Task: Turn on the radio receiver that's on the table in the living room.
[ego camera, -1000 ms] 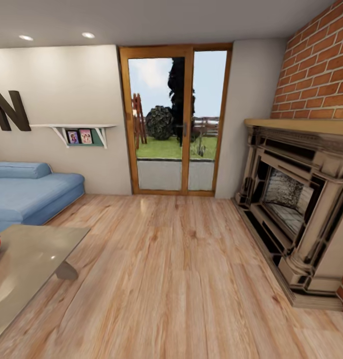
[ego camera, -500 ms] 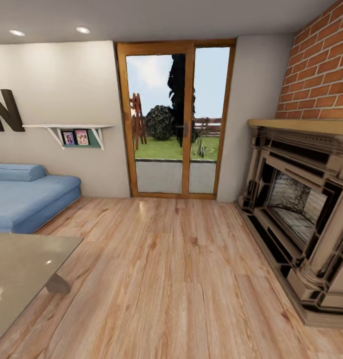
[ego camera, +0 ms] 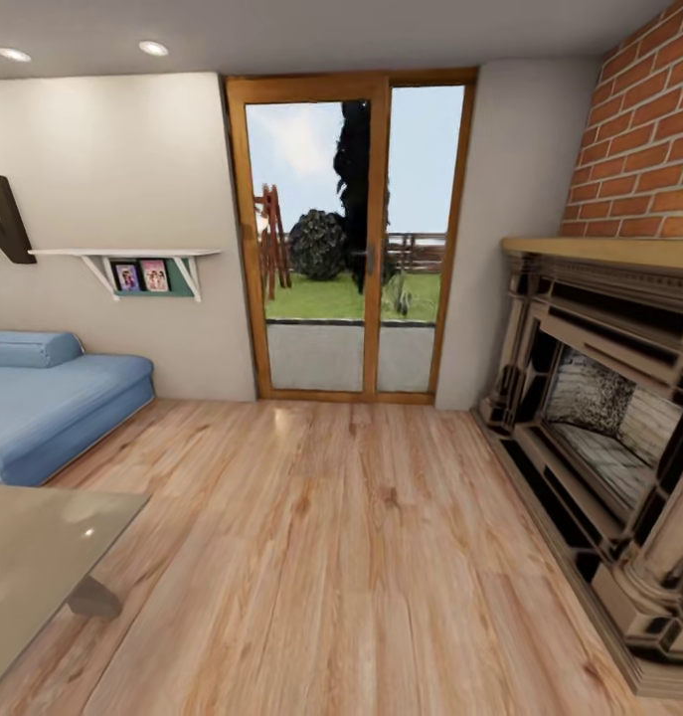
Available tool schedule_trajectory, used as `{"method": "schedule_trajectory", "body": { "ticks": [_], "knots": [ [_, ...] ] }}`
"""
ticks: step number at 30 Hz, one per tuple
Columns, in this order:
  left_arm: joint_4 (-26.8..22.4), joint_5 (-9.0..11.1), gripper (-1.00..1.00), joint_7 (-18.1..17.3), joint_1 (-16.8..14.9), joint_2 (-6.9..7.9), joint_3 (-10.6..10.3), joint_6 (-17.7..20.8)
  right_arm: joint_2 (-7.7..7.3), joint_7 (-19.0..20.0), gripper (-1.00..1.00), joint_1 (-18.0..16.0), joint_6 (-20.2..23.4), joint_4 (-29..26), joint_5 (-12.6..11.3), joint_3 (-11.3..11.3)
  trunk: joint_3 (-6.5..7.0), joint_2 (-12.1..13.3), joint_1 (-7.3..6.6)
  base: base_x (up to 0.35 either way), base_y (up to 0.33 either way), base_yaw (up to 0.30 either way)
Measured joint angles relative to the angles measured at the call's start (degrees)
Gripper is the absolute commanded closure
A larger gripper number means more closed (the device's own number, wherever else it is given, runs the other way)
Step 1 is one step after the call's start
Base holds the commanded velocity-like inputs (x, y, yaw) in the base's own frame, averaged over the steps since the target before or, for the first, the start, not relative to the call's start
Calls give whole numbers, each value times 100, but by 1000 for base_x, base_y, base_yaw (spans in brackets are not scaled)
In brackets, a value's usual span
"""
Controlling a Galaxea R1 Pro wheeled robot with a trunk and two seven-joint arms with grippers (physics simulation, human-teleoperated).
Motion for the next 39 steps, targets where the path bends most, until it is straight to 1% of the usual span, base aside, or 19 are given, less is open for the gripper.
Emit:
{"method": "schedule_trajectory", "body": {
  "ticks": [39],
  "knots": [
    [0, -9, -100, 1, 0, 0, -10, 0, 0, 0, -100, -34, 0, 0, -18, 0, 0, 0, 0, 323, 0, 0]
  ]
}}
